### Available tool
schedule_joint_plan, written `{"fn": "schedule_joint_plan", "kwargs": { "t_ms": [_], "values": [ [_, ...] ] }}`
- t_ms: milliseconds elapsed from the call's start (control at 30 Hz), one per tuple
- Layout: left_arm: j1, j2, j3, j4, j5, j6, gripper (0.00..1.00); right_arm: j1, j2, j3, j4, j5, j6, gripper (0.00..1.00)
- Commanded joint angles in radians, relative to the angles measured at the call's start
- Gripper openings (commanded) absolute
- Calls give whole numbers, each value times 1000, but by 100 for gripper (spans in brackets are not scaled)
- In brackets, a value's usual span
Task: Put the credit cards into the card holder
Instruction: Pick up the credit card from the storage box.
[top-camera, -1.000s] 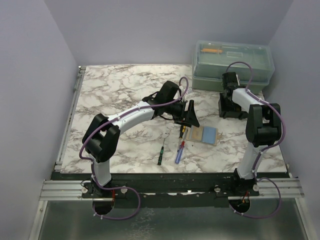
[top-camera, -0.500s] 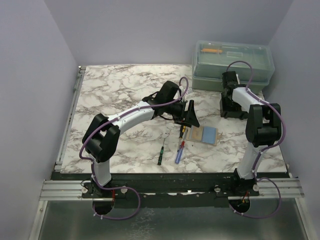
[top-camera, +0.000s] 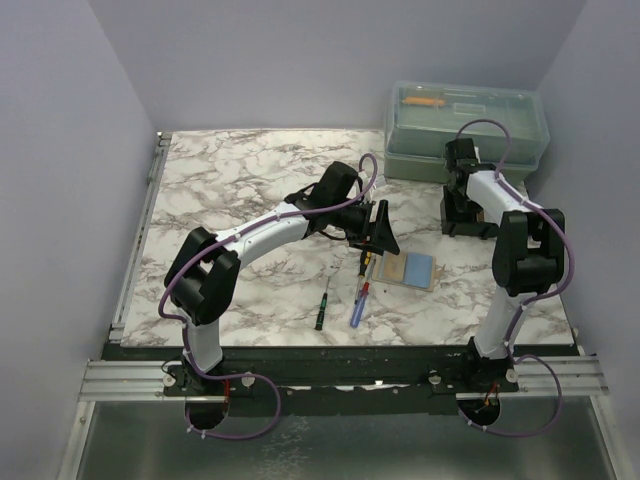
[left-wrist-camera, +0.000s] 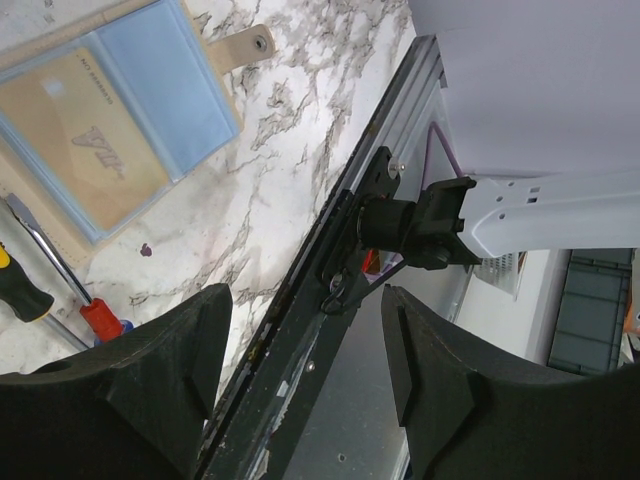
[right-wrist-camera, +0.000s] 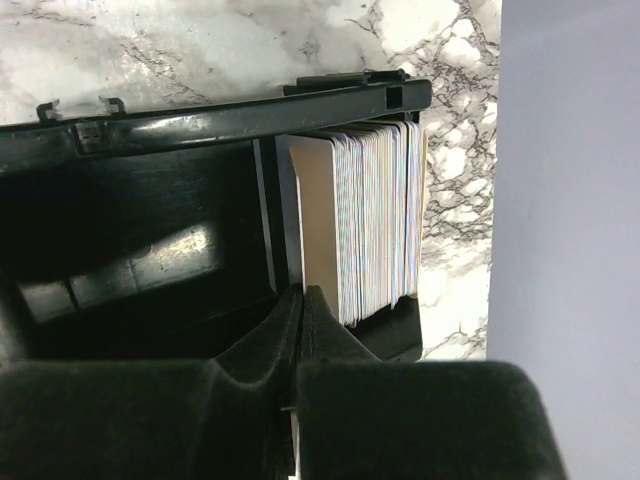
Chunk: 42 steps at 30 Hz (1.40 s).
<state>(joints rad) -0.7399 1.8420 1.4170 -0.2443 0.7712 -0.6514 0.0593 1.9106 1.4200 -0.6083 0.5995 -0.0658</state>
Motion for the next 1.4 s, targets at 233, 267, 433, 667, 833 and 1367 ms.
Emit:
{"fn": "schedule_joint_plan", "kwargs": {
  "t_ms": [233,267,433,667,833,1367],
  "values": [
    [-4,-6,-9,23,28,-4,68,-12,-80,83,-88,-115,265,0],
    [-4,-5,-9,23,29,-4,68,-16,-76,102,-111,-133,301,0],
    [-3,0,-10,23,30,-4,68,-26,-31,213,-251,-163,469,0],
    [-5,3,-9,23,35,-4,68,-50,-93,193,-245,-272,534,0],
    [5,5,-3,23,51,-1,68,-53,-275,57,-145,-437,436,0],
    [111,39,-101,300,69,-239,67,-53,-773,-726,401,-1299,521,0]
  ]
}}
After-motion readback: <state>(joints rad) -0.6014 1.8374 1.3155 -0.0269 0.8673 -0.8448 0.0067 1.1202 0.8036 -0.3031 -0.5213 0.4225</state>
